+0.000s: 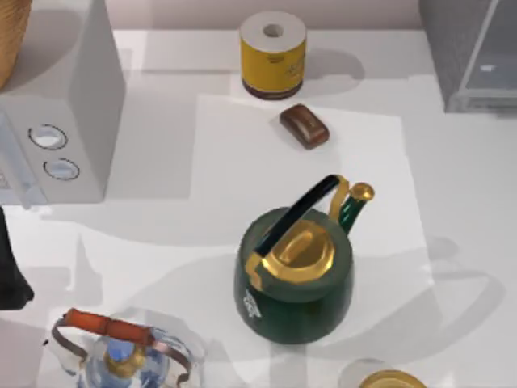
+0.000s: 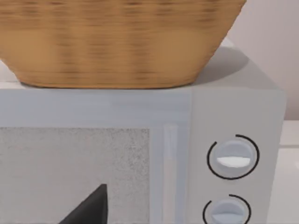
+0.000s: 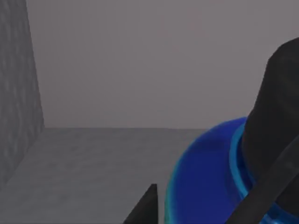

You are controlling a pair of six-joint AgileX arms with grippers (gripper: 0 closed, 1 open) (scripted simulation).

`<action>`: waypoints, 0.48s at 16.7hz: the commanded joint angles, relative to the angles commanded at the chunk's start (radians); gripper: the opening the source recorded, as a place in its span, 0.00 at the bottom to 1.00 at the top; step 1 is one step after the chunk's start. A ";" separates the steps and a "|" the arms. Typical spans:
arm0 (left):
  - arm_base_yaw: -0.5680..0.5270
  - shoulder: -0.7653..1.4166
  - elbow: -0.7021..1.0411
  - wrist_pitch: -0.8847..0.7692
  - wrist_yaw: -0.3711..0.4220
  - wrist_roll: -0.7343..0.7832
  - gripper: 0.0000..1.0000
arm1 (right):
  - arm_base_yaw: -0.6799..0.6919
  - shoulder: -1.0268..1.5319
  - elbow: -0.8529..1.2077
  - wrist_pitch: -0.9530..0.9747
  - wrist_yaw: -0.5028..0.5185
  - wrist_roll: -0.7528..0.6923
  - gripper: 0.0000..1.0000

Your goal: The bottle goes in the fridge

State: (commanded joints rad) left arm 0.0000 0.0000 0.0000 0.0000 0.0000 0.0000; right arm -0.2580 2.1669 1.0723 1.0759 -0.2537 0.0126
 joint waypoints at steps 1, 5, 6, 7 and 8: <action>0.000 0.000 0.000 0.000 0.000 0.000 1.00 | 0.006 0.023 0.040 -0.019 0.002 0.000 0.01; 0.000 0.000 0.000 0.000 0.000 0.000 1.00 | 0.025 0.120 0.227 -0.108 0.020 0.000 0.01; 0.000 0.000 0.000 0.000 0.000 0.000 1.00 | 0.028 0.143 0.273 -0.130 0.026 0.000 0.01; 0.000 0.000 0.000 0.000 0.000 0.000 1.00 | 0.030 0.164 0.314 -0.150 0.033 0.000 0.01; 0.000 0.000 0.000 0.000 0.000 0.000 1.00 | 0.031 0.181 0.351 -0.168 0.039 -0.001 0.01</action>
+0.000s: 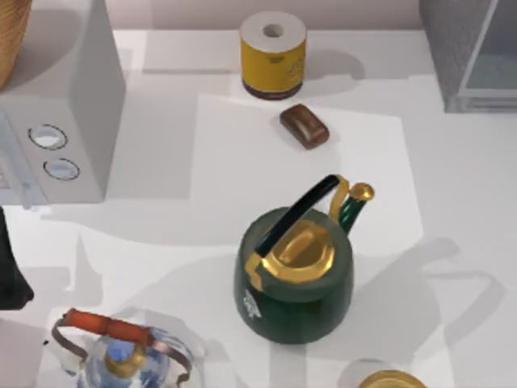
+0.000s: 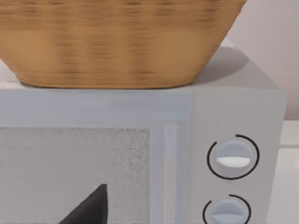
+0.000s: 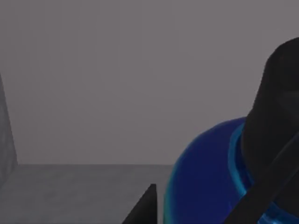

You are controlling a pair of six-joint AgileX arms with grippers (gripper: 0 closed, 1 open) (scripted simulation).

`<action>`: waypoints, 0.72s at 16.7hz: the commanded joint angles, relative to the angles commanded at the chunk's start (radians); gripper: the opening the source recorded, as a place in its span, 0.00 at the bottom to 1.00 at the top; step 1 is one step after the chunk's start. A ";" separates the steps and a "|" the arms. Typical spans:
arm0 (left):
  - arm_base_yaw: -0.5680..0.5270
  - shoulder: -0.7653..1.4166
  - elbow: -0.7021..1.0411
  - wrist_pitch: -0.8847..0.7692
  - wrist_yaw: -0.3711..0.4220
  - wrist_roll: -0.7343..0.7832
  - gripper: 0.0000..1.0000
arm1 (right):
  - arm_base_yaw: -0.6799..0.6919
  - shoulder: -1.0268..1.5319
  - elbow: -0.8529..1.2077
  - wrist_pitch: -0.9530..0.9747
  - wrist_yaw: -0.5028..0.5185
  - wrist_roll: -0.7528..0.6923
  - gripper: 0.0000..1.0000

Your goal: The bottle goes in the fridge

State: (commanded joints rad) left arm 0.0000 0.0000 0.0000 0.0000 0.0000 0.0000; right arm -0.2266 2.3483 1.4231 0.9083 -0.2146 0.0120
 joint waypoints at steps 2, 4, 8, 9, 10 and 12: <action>0.000 0.000 0.000 0.000 0.000 0.000 1.00 | 0.001 0.023 0.050 -0.024 0.010 0.000 0.01; 0.000 0.000 0.000 0.000 0.000 0.000 1.00 | 0.001 0.029 0.063 -0.031 0.012 0.000 0.01; 0.000 0.000 0.000 0.000 0.000 0.000 1.00 | 0.001 0.029 0.063 -0.031 0.012 0.000 0.08; 0.000 0.000 0.000 0.000 0.000 0.000 1.00 | 0.001 0.029 0.063 -0.031 0.012 0.000 0.16; 0.000 0.000 0.000 0.000 0.000 0.000 1.00 | 0.001 0.029 0.063 -0.031 0.012 0.000 0.23; 0.000 0.000 0.000 0.000 0.000 0.000 1.00 | 0.001 0.029 0.063 -0.031 0.012 0.000 0.38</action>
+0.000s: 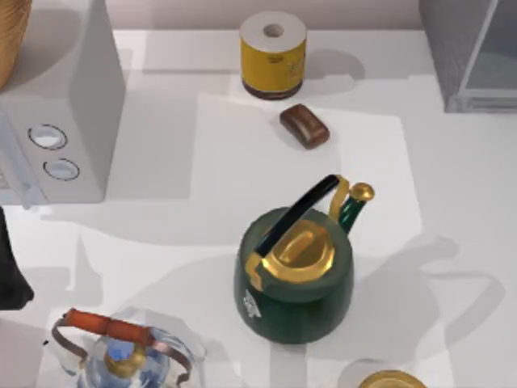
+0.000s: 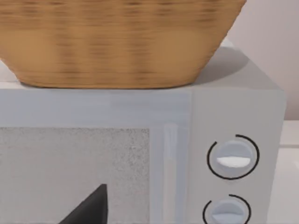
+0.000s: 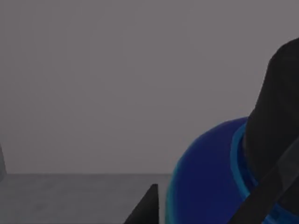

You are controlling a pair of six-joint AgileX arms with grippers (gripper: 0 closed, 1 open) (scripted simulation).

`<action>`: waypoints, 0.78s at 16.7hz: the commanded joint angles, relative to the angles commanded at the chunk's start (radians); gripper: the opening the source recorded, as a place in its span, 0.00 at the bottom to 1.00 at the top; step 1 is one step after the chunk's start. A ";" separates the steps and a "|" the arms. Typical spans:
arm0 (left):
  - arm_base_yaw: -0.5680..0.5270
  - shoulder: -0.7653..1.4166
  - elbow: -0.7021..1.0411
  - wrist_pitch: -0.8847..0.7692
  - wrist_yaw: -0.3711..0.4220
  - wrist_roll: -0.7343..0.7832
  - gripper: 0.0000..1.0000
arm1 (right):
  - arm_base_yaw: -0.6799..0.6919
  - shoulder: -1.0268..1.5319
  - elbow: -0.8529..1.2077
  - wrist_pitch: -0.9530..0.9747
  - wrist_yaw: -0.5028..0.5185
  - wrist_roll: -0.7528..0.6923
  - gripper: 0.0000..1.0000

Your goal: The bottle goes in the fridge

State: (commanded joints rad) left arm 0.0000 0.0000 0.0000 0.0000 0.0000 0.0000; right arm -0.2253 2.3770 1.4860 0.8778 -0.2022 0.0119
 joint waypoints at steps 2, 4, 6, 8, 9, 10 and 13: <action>0.000 0.000 0.000 0.000 0.000 0.000 1.00 | 0.000 0.000 0.000 0.000 0.000 0.000 0.53; 0.000 0.000 0.000 0.000 0.000 0.000 1.00 | 0.000 0.000 0.000 0.000 0.000 0.000 0.68; 0.000 0.000 0.000 0.000 0.000 0.000 1.00 | 0.000 0.000 0.000 0.000 0.000 0.000 0.83; 0.000 0.000 0.000 0.000 0.000 0.000 1.00 | 0.000 0.000 0.000 0.000 0.000 0.000 0.98; 0.000 0.000 0.000 0.000 0.000 0.000 1.00 | 0.000 0.000 0.000 0.000 0.000 0.000 1.00; 0.000 0.000 0.000 0.000 0.000 0.000 1.00 | 0.000 0.000 0.000 0.000 0.000 0.000 1.00; 0.000 0.000 0.000 0.000 0.000 0.000 1.00 | 0.000 0.000 0.000 0.000 0.000 0.000 1.00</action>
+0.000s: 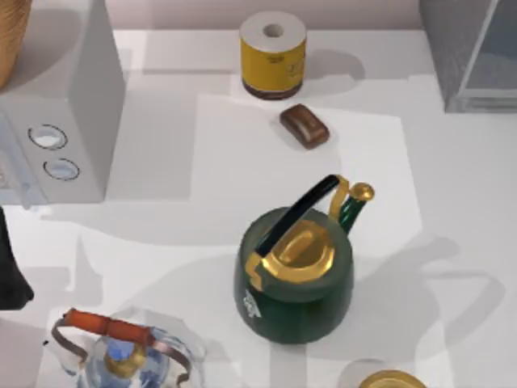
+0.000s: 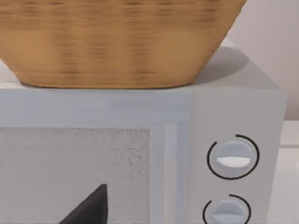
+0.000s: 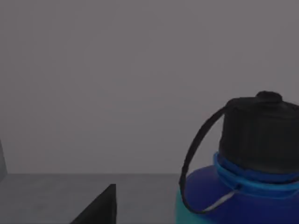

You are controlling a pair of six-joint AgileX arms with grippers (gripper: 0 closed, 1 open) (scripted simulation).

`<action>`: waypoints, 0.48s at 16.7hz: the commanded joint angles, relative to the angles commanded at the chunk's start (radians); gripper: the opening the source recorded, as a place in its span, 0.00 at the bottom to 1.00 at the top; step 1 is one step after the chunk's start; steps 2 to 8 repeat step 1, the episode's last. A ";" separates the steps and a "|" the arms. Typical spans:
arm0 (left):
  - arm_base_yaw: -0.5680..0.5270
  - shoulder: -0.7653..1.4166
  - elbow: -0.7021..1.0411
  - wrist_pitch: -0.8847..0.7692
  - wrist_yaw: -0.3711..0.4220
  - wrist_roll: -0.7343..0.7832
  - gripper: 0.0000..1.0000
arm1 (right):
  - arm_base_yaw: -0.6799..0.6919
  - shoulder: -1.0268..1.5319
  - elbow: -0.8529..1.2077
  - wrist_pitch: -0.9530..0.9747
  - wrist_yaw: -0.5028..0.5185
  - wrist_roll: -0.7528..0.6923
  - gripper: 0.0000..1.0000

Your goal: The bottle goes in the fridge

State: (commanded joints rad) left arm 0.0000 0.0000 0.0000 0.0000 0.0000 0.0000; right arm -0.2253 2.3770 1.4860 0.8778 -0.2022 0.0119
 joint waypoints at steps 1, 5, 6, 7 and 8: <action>0.000 0.000 0.000 0.000 0.000 0.000 1.00 | 0.000 0.000 0.000 0.000 0.000 0.000 1.00; 0.000 0.000 0.000 0.000 0.000 0.000 1.00 | 0.000 0.000 0.000 0.000 0.000 0.000 1.00; 0.000 0.000 0.000 0.000 0.000 0.000 1.00 | 0.000 0.000 0.000 0.000 0.000 0.000 1.00; 0.000 0.000 0.000 0.000 0.000 0.000 1.00 | 0.000 0.000 0.000 0.000 0.000 0.000 1.00; 0.000 0.000 0.000 0.000 0.000 0.000 1.00 | 0.000 0.000 0.000 0.000 0.000 0.000 1.00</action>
